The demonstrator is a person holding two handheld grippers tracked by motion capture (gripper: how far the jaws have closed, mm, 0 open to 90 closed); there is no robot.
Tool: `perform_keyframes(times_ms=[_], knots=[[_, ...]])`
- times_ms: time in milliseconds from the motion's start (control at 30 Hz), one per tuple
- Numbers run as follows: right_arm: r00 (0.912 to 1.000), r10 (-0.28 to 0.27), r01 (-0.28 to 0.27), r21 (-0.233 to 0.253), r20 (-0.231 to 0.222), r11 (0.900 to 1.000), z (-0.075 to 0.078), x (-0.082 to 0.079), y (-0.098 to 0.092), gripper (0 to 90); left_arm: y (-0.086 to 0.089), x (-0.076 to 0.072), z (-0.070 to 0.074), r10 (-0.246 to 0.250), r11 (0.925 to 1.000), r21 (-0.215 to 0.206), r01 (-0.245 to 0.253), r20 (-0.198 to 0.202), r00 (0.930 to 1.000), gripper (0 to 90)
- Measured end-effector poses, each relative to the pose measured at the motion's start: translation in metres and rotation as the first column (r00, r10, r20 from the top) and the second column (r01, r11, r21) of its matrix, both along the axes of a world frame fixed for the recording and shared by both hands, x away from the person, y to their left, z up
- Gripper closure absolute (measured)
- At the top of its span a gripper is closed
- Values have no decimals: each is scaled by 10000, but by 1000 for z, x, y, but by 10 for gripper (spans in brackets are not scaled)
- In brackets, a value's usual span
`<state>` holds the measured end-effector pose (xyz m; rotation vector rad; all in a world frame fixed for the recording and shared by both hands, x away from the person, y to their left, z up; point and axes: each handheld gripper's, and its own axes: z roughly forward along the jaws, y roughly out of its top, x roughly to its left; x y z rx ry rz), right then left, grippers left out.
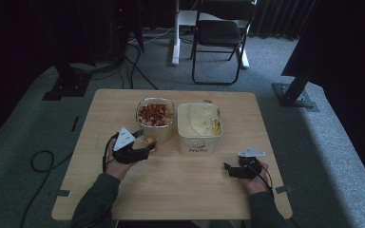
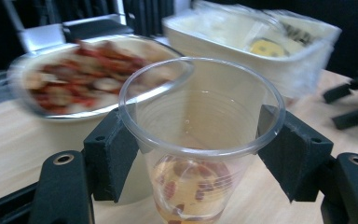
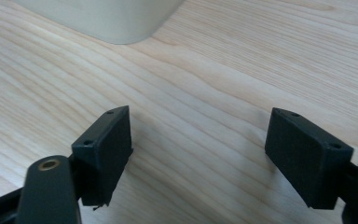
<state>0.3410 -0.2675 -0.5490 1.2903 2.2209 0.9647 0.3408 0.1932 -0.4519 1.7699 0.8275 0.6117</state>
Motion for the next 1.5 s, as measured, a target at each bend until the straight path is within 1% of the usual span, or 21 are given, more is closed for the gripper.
perform_keyframes(times_ms=[33,133,167,267,367,400,433,533,633,800,1000,1033,1067,1167,1233,1333,1367,1400,1467,1500], knots=[[9999,-130,130,53,47,9999,-1,0,-3,208,5,0,2,102,9999,-22,-102,2,9999,306],[9999,-153,152,43,50,9999,-1,0,-5,208,23,0,8,552,9984,-143,-552,13,9985,306],[9999,-154,154,44,48,9999,-1,0,-5,208,30,1,11,771,9969,-170,-772,-24,9970,306],[10000,-83,83,42,49,10000,-1,0,-5,205,44,2,17,1198,9926,-184,-1199,-18,9928,307],[10000,35,-35,43,34,10000,-1,0,-7,200,55,4,23,1451,9891,-265,-1449,52,9894,307],[10000,35,-35,43,34,10000,-1,0,-7,200,55,4,23,1451,9891,-265,-1449,52,9894,306],[9999,97,-97,33,38,9999,-1,0,-9,194,65,8,29,1644,9861,-235,-1643,8,9864,307],[9999,141,-141,23,38,9999,-1,-1,-12,189,73,12,34,1860,9821,-298,-1859,12,9825,307],[9999,148,-148,29,28,9999,-1,-2,-15,177,78,19,38,2013,9793,-225,-2012,19,9795,307],[10000,99,-99,15,10,9999,-1,-3,-19,174,80,34,48,2299,9731,92,-2301,181,9730,307],[9999,110,-110,3,27,9999,-1,-3,-19,174,78,55,62,2465,9687,216,-2473,334,9686,308],[9999,106,-106,5,25,9999,-1,-3,-19,174,78,55,62,2465,9687,216,-2473,334,9686,308],[9999,106,-106,6,27,9999,-1,-3,-19,174,76,63,66,2527,9668,300,-2538,371,9668,308],[10000,79,-79,16,11,10000,-1,-3,-19,174,72,73,72,2612,9637,449,-2632,462,9642,309],[10000,67,-67,18,12,10000,-1,-3,-19,174,69,79,77,2699,9608,518,-2723,484,9617,309],[10000,62,-62,19,13,10000,-1,-4,-19,174,64,87,81,2730,9592,626,-2758,506,9607,310],[10000,62,-62,19,13,10000,-1,-4,-19,174,64,87,81,2730,9592,626,-2758,506,9607,310],[10000,64,-64,18,15,10000,-1,-3,-19,174,61,92,84,2730,9580,760,-2764,516,9606,310],[10000,61,-61,20,14,10000,-1,-4,-19,174,57,96,86,2758,9553,951,-2800,553,9596,311],[10000,62,-62,16,15,10000,-1,-4,-19,174,55,98,87,2794,9525,1105,-2839,543,9586,311]])
